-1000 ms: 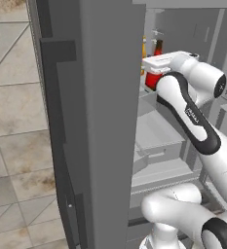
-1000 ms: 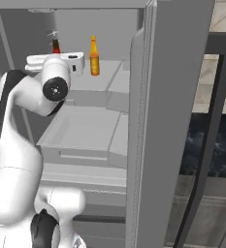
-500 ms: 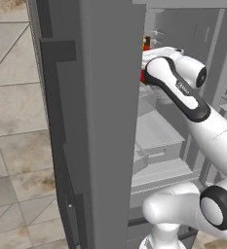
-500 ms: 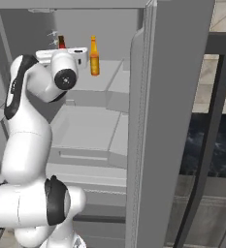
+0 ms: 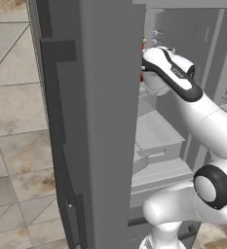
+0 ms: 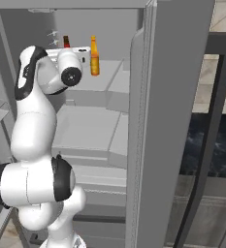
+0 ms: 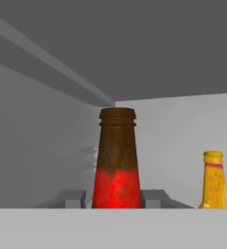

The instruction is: Place the beers on the top shelf of the fridge to keep them out of children's reach, and place the squash on lower shelves for easy access.

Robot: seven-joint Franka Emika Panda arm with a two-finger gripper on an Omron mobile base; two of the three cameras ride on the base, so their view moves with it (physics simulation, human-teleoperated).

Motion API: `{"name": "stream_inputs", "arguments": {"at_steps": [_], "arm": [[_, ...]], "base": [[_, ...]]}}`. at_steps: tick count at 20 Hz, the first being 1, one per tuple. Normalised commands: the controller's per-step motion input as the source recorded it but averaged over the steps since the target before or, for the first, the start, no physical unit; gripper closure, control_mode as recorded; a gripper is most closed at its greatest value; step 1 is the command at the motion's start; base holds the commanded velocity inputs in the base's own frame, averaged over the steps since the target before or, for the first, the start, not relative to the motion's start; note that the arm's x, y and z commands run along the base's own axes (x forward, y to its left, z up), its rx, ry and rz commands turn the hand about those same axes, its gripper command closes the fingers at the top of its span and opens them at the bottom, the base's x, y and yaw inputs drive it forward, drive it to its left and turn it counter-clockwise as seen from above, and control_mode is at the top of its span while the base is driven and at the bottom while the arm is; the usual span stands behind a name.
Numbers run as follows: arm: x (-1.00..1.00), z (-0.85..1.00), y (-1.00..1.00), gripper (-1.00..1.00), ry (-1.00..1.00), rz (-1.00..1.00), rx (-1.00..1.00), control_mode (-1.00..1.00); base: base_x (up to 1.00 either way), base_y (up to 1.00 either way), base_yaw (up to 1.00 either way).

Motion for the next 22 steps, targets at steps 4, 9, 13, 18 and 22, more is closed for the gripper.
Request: {"name": "stream_inputs", "arguments": {"at_steps": [4, 9, 13, 18, 22], "arm": [[0.35, -0.18, 0.0, 1.0, -0.01, 0.0, 0.0, -1.0], [0.38, -0.17, 0.03, 1.0, 0.0, 0.0, 0.0, -1.0], [0.44, -0.2, 0.09, 1.0, 0.0, 0.0, 0.0, -1.0], [0.45, -0.22, 0.17, 1.0, 0.0, 0.0, 0.0, -1.0], [0.45, -0.17, 0.2, 1.0, 0.0, 0.0, 0.0, -1.0]], "base": [[0.0, 0.0, 0.0], [0.0, 0.0, 0.0], [0.0, 0.0, 0.0], [0.0, 0.0, 0.0], [0.0, 0.0, 0.0]]}}
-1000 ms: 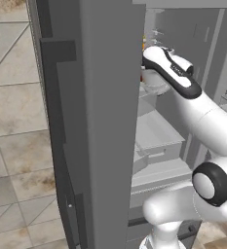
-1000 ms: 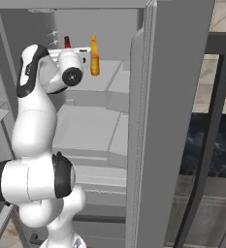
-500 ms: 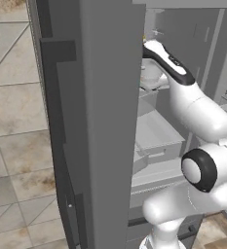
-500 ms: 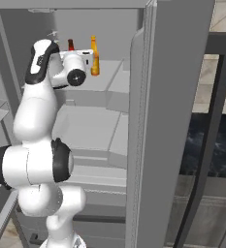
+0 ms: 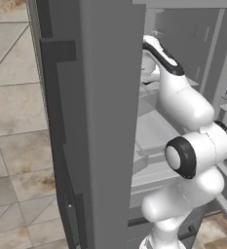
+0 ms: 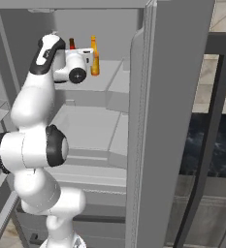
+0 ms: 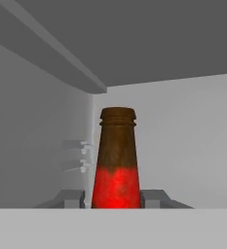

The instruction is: Place the beers on the top shelf of the fridge to keep them out of children's reach, and place the squash on lower shelves for easy access.

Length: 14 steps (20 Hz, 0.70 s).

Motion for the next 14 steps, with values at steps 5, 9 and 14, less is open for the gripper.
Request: {"name": "stream_inputs", "arguments": {"at_steps": [5, 9, 14], "arm": [[0.36, -0.12, 0.24, 1.0, 0.0, 0.0, 0.0, -1.0], [0.15, -0.04, 0.22, -1.0, -0.01, 0.0, 0.0, -1.0], [0.0, 0.0, 0.04, -1.0, -0.01, 0.0, 0.0, -1.0]], "base": [[0.0, 0.0, 0.0], [0.0, 0.0, 0.0], [0.0, 0.0, 0.0]]}}
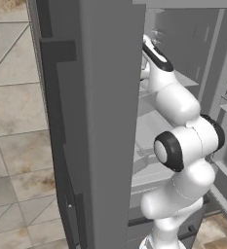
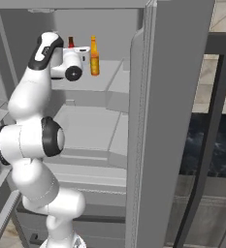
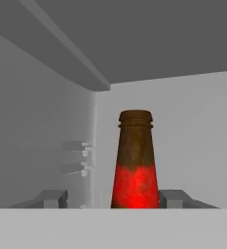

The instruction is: Place the beers on the top shelf of the fridge to keep them out of children's reach, and place the squash on lower shelves for easy access.

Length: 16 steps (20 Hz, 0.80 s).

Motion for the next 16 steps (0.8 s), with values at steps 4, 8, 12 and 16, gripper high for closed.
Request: {"name": "stream_inputs", "arguments": {"at_steps": [4, 8, 12, 16], "arm": [[0.0, 0.0, 0.0, -1.0, 0.0, 0.0, 0.0, -1.0], [-0.02, 0.0, 0.0, -1.0, 0.0, 0.0, 0.0, -1.0], [-0.21, 0.07, 0.0, -1.0, 0.0, 0.0, 0.0, -1.0], [-0.24, 0.17, 0.0, -1.0, 0.0, 0.0, 0.0, -1.0]], "base": [[0.0, 0.0, 0.0], [0.0, 0.0, 0.0], [0.0, 0.0, 0.0], [0.0, 0.0, 0.0]]}}
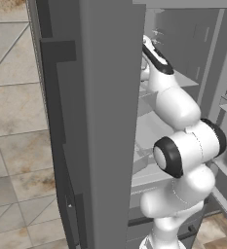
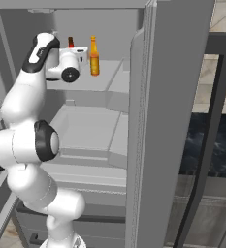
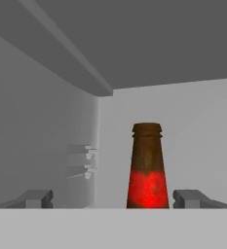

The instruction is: Place the beers on the top shelf of the fridge to keep them out of children's reach, and place the squash on lower shelves for easy access.

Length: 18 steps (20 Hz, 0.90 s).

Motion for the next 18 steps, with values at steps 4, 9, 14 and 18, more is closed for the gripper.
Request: {"name": "stream_inputs", "arguments": {"at_steps": [4, 9, 14, 18], "arm": [[-0.33, 0.27, -0.06, -1.0, 0.0, 0.0, 0.0, -1.0], [-0.6, 0.1, -0.17, -1.0, 0.0, -0.03, -0.02, -1.0], [-0.73, 0.01, -0.29, -1.0, 0.0, -0.04, -0.03, -1.0], [-0.81, 0.16, -0.46, -1.0, 0.0, -0.01, -0.02, -1.0]], "base": [[0.0, 0.0, 0.0], [0.0, 0.0, 0.0], [0.0, 0.0, 0.0], [0.0, 0.0, 0.0]]}}
